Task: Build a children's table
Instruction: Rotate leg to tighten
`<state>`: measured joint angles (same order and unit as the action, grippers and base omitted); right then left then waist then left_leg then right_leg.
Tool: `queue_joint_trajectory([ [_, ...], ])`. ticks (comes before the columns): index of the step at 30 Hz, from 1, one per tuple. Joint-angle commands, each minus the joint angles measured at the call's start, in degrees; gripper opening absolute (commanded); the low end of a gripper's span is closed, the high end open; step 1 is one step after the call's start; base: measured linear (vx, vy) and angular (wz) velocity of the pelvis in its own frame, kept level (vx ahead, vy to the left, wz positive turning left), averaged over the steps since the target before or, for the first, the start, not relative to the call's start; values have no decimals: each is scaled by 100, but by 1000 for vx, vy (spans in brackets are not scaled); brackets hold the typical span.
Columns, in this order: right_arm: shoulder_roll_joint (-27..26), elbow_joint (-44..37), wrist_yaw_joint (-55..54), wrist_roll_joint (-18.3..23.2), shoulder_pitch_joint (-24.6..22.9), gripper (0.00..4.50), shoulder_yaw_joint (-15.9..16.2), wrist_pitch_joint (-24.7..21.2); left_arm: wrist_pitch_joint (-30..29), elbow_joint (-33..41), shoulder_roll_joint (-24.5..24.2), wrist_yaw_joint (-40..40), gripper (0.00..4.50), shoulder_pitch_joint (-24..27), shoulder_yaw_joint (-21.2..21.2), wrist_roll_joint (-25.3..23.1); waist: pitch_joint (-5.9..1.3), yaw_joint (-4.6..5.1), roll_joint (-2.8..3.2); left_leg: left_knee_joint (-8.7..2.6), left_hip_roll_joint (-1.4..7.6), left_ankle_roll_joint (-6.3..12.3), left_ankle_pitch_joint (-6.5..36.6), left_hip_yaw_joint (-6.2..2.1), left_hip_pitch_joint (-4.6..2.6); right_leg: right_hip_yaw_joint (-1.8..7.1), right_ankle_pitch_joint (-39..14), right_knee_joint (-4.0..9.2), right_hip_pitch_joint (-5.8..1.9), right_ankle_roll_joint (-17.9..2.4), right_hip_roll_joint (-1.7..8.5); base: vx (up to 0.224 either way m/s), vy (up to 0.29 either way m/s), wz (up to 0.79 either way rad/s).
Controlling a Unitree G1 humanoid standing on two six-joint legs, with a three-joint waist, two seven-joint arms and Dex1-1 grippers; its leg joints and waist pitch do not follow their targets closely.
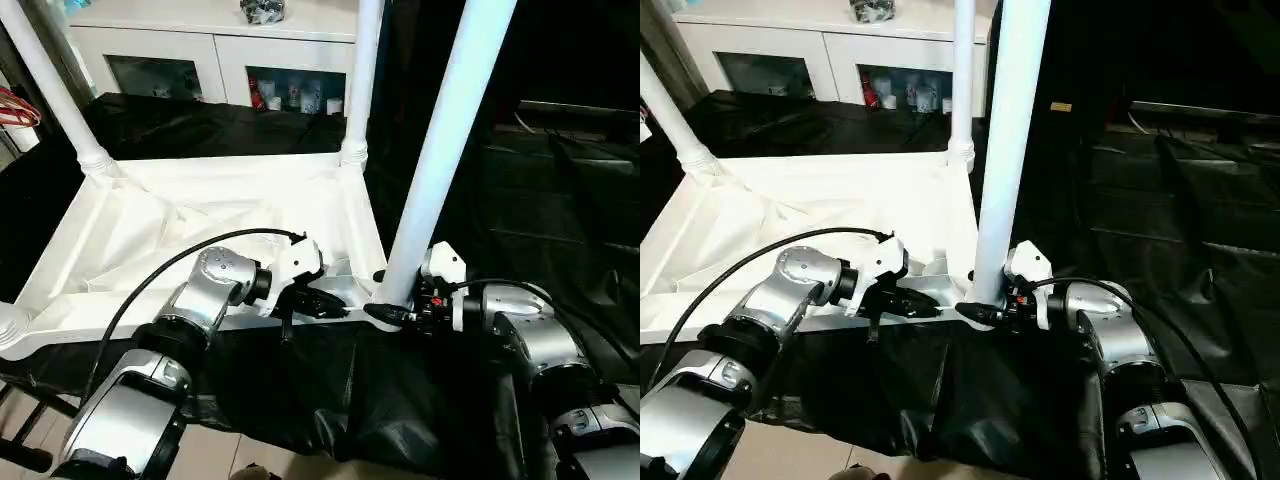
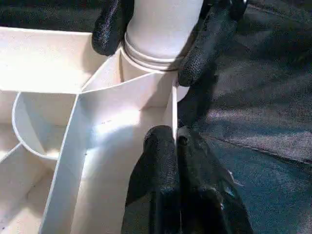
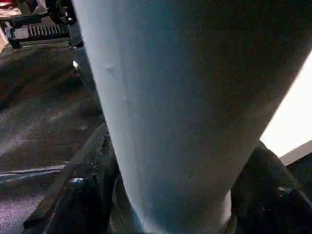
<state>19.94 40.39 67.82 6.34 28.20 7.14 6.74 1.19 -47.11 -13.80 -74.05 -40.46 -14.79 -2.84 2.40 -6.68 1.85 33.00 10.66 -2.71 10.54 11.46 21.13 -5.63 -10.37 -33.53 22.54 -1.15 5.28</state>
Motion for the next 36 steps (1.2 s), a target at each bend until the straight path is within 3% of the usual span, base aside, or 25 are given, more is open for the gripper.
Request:
queue_joint_trajectory([
  [1,-70,-98,122,-94,-137,272,259,-99,108,162,63,62,0,-106,8,97,-361,1,-44,-333,340,581,943,-134,-71,300,-777,319,-294,-1442,436,0,0,0],
  [6,-147,-170,44,-102,-214,267,304,-241,119,138,102,187,0,-83,26,83,-366,-5,-56,-327,338,614,883,-134,-68,298,-738,310,-296,-1436,434,0,0,0],
  [8,-320,98,-543,-219,-116,267,206,-338,58,38,222,584,0,-130,87,28,-356,-1,-50,-337,345,578,905,-139,-68,297,-814,317,-284,-1423,433,0,0,0],
  [9,-320,98,-543,-219,-116,267,206,-338,58,38,222,584,0,-130,87,28,-341,16,-61,-348,341,513,984,-138,-73,299,-957,334,-275,-1397,434,0,0,0],
  [11,-600,619,-1661,-393,131,267,8,-443,-59,-120,439,1171,0,-239,162,-48,-318,40,-55,-358,331,388,1219,-140,-81,304,-1382,377,-259,-1319,443,0,0,0],
  [13,-600,619,-1661,-393,131,266,8,-443,-59,-120,439,1171,0,-239,162,-48,-293,85,-55,-387,318,189,1495,-169,-102,305,-1950,433,-244,-1177,456,0,0,0],
  [15,-1057,1260,-3261,-434,492,266,-338,-613,-272,-358,846,2091,0,-435,232,-174,-264,154,-45,-394,314,85,1697,-171,-118,323,-2296,476,-199,-1067,456,0,0,0],
  [16,-1112,1321,-3437,-421,533,266,-381,-631,-299,-386,900,2204,0,-462,242,-184,-268,206,-46,-408,303,-18,1846,-198,-146,296,-2519,493,-200,-999,440,0,0,0],
  [18,-1333,1587,-4168,-369,711,266,-549,-724,-391,-505,1128,2657,0,-580,272,-225,-268,216,-54,-408,293,-3,1861,-205,-129,301,-2593,532,-211,-913,459,0,0,0],
  [21,-1602,1901,-4924,-349,935,266,-656,-764,-424,-649,1424,3188,0,-725,279,-266,-292,219,-37,-397,286,27,1792,-187,-140,318,-2300,516,-185,-955,439,0,0,0],
  [27,-1805,2164,-5172,-422,1142,266,-736,-489,-303,-744,1626,3481,0,-773,274,-350,-323,184,-55,-360,274,250,1372,-152,-75,320,-1469,427,-239,-1142,437,0,0,0],
  [30,-1817,2170,-4987,-305,1162,328,-840,-291,-242,-683,1604,3319,0,-702,250,-331,-333,180,-53,-356,286,339,1262,-152,-63,315,-1236,395,-254,-1214,434,0,0,0],
  [34,-1668,1996,-4386,-142,1105,356,-876,-144,-57,-494,1378,2751,0,-482,145,-252,-343,176,-61,-343,287,472,1158,-152,-26,312,-1030,361,-286,-1287,443,0,0,0],
  [36,-1489,1883,-4030,-229,1037,374,-731,-48,45,-353,1206,2368,0,-359,94,-175,-349,183,-61,-335,294,502,1076,-148,-29,310,-914,343,-283,-1327,437,0,0,0],
])
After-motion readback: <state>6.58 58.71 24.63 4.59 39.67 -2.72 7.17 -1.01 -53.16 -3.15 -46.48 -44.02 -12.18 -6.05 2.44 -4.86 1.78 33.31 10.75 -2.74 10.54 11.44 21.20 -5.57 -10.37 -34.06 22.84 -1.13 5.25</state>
